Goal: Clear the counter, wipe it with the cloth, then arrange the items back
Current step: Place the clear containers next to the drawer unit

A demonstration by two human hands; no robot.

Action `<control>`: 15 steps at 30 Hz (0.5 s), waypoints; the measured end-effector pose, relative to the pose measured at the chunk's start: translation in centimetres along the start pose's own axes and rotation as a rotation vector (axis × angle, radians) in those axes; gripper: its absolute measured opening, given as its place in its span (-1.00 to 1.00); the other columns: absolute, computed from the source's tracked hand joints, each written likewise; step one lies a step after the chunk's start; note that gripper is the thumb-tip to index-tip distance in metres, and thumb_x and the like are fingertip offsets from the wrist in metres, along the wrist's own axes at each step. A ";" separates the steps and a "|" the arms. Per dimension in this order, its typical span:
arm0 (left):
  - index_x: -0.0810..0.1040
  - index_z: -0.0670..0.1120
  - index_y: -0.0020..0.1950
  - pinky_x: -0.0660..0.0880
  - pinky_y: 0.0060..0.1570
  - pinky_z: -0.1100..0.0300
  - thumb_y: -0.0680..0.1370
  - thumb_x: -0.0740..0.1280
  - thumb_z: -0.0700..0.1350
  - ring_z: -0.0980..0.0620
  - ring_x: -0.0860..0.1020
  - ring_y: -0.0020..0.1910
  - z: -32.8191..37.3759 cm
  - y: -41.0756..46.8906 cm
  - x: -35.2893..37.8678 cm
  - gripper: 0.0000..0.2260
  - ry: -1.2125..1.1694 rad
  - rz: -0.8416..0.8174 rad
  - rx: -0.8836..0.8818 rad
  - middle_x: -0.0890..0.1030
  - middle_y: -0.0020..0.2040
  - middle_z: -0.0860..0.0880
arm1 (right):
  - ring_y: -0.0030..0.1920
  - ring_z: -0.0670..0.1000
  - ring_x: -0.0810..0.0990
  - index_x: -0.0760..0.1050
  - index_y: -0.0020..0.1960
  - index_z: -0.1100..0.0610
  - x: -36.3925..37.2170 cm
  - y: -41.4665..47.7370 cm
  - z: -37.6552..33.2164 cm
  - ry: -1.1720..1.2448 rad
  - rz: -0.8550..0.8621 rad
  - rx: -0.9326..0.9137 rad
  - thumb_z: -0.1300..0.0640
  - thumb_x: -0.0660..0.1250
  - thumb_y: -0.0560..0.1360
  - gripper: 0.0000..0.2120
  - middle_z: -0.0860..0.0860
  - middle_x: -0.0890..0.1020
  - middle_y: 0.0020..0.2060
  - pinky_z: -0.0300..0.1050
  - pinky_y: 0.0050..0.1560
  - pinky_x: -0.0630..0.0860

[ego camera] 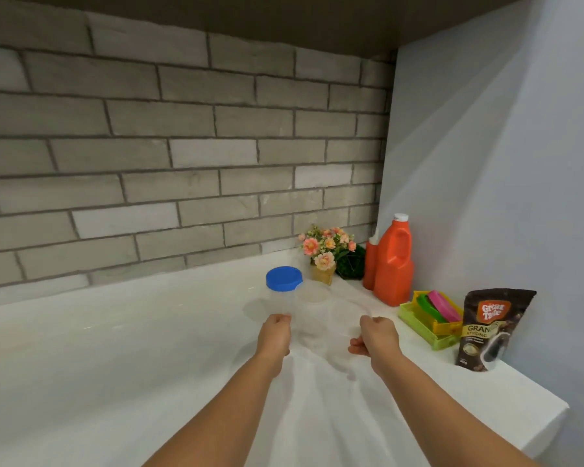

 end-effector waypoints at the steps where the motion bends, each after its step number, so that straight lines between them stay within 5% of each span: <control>1: 0.36 -0.13 0.34 0.45 0.07 0.07 0.63 0.08 -0.06 -0.11 0.46 0.16 0.0 -0.3 -1.8 -0.68 -0.026 0.025 -0.008 0.44 0.19 -0.08 | -0.41 0.12 0.55 0.36 0.15 0.29 1.1 -1.2 -0.3 0.003 -0.031 -0.004 0.21 0.09 0.57 -0.78 0.19 0.52 -0.31 -0.01 -0.18 0.58; 6: 0.39 -0.16 0.27 0.47 -0.01 0.07 0.64 0.10 -0.01 -0.09 0.46 0.03 -0.6 -1.9 -12.3 -0.70 -0.154 0.180 -0.031 0.45 0.02 -0.08 | -0.39 0.06 0.53 0.35 0.04 0.26 8.2 -8.0 -1.2 0.022 -0.214 -0.061 0.23 0.10 0.58 -0.89 0.22 0.49 -0.15 -0.13 -0.41 0.59; 9: 0.42 -0.16 0.13 0.49 -0.10 0.08 0.63 0.12 0.01 -0.08 0.45 -0.04 -0.9 -2.8 -17.4 -0.74 -0.208 0.256 -0.027 0.43 -0.17 -0.03 | -0.42 0.05 0.51 0.38 0.06 0.31 11.8 -10.9 -1.0 0.022 -0.304 -0.087 0.24 0.11 0.57 -0.84 0.20 0.48 -0.25 -0.10 -0.40 0.60; 15: 0.45 -0.17 0.02 0.51 -0.14 0.08 0.61 0.20 -0.03 -0.09 0.49 -0.01 -2.3 -4.7 -27.1 -0.80 -0.295 0.407 -0.037 0.50 0.01 -0.10 | -0.45 0.04 0.49 0.44 0.07 0.38 19.0 -16.4 -0.5 0.003 -0.469 -0.097 0.29 0.11 0.55 -0.79 0.18 0.45 -0.32 -0.02 -0.30 0.61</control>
Point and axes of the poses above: each hand's wrist, its own y-axis towards the middle knuckle, its own x-axis out of the palm, z = x × y, the point moved 2 cm from there along y, towards the middle knuckle
